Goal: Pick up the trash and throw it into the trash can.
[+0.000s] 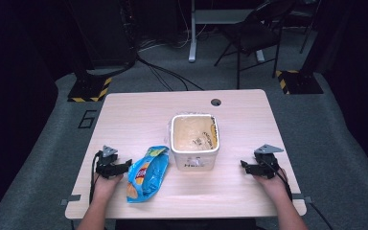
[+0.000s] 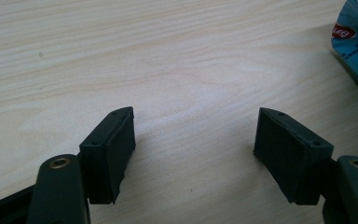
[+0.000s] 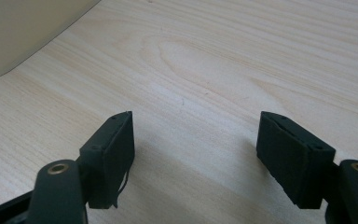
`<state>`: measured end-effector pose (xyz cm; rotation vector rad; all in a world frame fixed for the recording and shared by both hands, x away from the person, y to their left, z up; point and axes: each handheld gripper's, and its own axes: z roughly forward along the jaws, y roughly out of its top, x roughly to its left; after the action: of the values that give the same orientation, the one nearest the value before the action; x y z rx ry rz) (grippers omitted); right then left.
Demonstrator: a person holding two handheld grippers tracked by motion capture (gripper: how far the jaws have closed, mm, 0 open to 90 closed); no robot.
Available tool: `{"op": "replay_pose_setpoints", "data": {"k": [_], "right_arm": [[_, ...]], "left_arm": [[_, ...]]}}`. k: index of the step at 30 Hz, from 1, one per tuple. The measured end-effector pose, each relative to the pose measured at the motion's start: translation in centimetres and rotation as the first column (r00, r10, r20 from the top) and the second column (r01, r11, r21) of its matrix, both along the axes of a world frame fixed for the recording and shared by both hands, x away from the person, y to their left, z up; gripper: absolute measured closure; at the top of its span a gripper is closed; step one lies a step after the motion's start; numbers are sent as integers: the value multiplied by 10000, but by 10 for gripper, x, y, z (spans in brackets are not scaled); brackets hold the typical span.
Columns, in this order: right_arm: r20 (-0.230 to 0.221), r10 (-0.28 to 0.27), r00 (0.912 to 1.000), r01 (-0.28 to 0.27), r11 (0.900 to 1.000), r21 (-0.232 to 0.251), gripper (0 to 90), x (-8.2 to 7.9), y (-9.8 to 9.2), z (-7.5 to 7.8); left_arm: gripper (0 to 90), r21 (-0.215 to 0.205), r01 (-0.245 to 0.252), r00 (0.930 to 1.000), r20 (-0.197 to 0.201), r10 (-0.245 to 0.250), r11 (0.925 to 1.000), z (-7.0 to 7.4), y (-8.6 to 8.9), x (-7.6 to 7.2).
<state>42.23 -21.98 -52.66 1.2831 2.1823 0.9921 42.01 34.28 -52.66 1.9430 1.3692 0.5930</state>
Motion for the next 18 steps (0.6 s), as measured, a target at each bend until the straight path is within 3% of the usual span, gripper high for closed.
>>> {"op": "replay_pose_setpoints", "data": {"k": [12,18], "right_arm": [[1,3,10000,-3,10000,-2,270,0,0,0],[0,4,10000,-4,10000,2,270,0,0,0]], "left_arm": [[334,192,-72,9998,-200,76,9998,4,-1,-1],[354,90,-247,9997,-44,248,9997,10,3,-5]]}}
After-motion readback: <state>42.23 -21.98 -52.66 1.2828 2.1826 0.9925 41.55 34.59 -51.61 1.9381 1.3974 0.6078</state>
